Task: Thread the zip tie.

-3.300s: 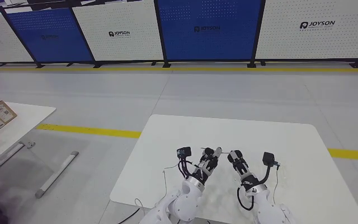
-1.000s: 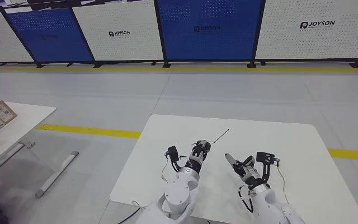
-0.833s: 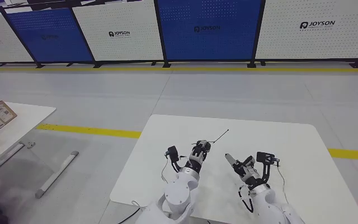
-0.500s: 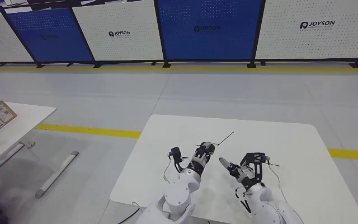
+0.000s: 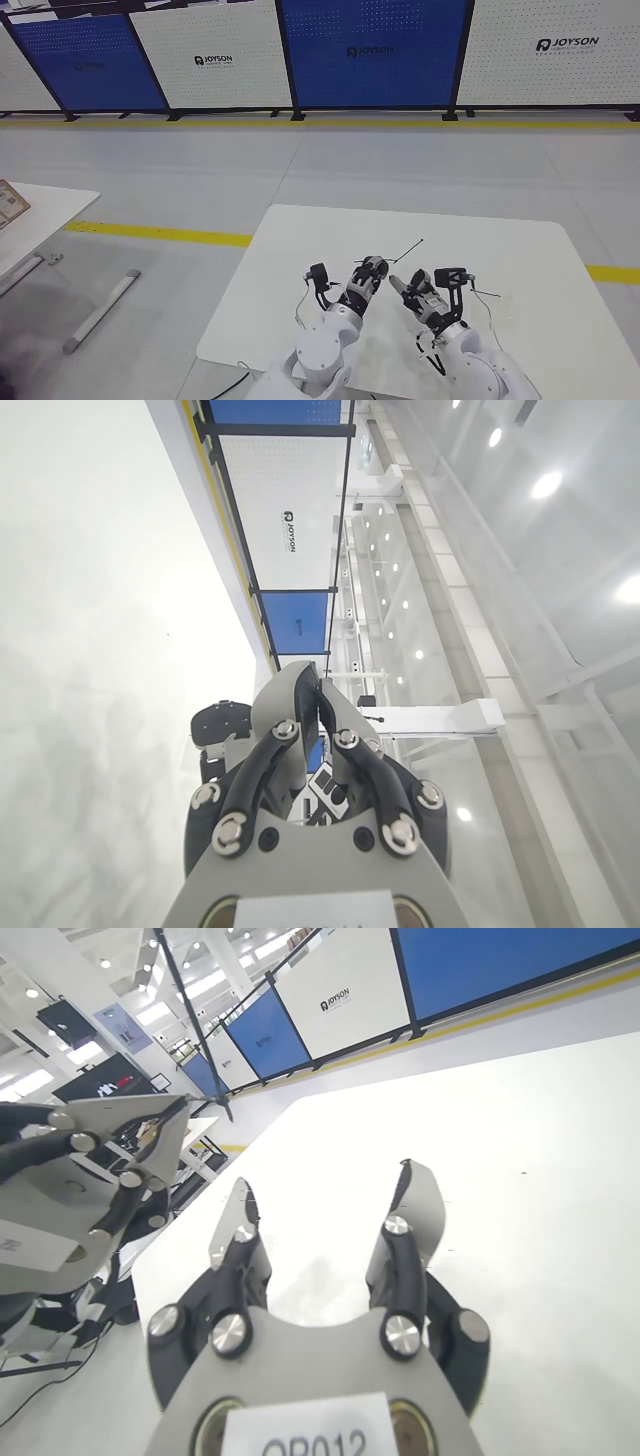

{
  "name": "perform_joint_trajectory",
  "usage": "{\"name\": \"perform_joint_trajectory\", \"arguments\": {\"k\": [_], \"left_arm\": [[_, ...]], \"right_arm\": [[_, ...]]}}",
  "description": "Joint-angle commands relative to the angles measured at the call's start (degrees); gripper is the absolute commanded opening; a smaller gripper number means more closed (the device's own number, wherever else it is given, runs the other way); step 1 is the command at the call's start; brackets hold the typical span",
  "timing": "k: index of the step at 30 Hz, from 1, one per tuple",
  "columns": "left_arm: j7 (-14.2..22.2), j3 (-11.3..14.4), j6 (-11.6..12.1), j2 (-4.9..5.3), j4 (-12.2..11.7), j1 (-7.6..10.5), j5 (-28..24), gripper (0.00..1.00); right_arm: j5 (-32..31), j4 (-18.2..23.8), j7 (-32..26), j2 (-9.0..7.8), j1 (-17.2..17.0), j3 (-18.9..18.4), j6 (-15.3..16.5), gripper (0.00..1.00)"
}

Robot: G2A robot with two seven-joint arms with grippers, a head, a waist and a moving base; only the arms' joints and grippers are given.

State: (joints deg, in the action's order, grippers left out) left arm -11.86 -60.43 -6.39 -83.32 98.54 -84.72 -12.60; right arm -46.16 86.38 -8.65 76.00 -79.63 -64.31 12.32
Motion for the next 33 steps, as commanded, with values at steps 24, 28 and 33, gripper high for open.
{"name": "perform_joint_trajectory", "arguments": {"k": [24, 28, 33], "left_arm": [[0.3, 2.06, -0.2, 0.11, -1.11, -0.39, 3.95, 0.0], [0.18, 2.32, -0.2, 0.08, -1.34, -0.31, 4.29, 0.0], [0.09, 2.49, -0.3, 0.07, -1.49, -0.26, 4.54, 0.0]], "right_arm": [[-1.87, 1.35, 2.32, 0.01, 0.03, 0.57, 0.24, 0.29], [-2.12, 1.43, 2.24, 0.03, 0.05, 0.71, 0.11, 0.26], [-2.47, 1.34, 1.85, 0.07, 0.33, 0.98, -0.35, 0.25]]}}
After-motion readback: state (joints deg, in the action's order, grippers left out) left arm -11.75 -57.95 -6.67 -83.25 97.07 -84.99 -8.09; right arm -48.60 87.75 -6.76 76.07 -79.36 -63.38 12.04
